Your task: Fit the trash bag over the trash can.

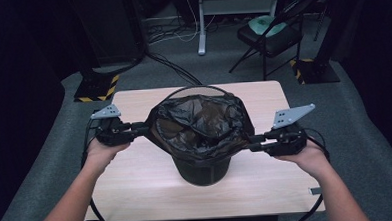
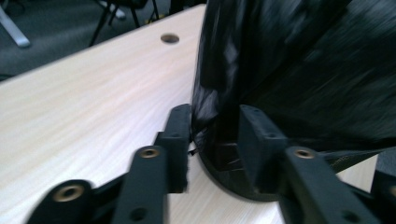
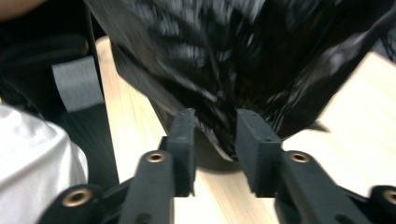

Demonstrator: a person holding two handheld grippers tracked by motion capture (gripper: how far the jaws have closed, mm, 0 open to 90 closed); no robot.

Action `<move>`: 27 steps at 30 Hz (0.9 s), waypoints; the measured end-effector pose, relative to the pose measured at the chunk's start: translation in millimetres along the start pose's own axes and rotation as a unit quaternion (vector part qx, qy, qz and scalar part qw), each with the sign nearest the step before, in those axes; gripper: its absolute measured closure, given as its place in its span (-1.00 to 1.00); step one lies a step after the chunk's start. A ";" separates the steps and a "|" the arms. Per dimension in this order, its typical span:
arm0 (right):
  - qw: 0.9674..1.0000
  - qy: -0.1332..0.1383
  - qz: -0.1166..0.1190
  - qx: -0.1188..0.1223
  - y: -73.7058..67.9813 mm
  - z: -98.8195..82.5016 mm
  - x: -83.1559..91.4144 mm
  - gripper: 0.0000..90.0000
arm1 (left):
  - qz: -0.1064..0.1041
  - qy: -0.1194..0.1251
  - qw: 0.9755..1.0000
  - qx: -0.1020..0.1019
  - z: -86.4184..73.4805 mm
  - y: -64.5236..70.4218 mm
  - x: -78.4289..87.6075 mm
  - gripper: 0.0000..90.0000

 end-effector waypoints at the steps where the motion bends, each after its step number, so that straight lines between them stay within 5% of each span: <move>1: 1.000 0.007 -0.002 0.000 0.3 2.8 5.2 0.42 | 0.000 0.006 1.000 -0.003 3.9 2.4 3.8 0.29; 6: 0.999 0.027 -0.039 -0.009 8.6 19.8 18.1 0.13 | -0.010 0.022 1.000 -0.015 24.1 15.3 10.7 0.05; 14: 0.995 0.061 -0.078 -0.030 30.8 52.8 5.6 -0.13 | -0.022 0.026 0.999 -0.030 50.4 29.9 -1.8 -0.03; 21: 0.994 0.046 -0.091 -0.048 52.1 64.5 -13.3 -0.18 | -0.049 0.029 0.998 -0.002 61.3 24.4 -13.2 -0.11; 27: 0.995 0.020 -0.073 -0.068 61.5 57.0 -31.3 -0.12 | -0.065 0.007 0.998 -0.003 60.4 26.7 -28.3 -0.01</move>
Point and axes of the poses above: each handheld gripper's, and its own axes: x roughly backward along the jaws, z roughly out of its top, y roughly to its right, the point moved 5 cm from there along -x, roughly forward along the jaws, and after that the axes turned 10 degrees about x, right-handed, at the moved point
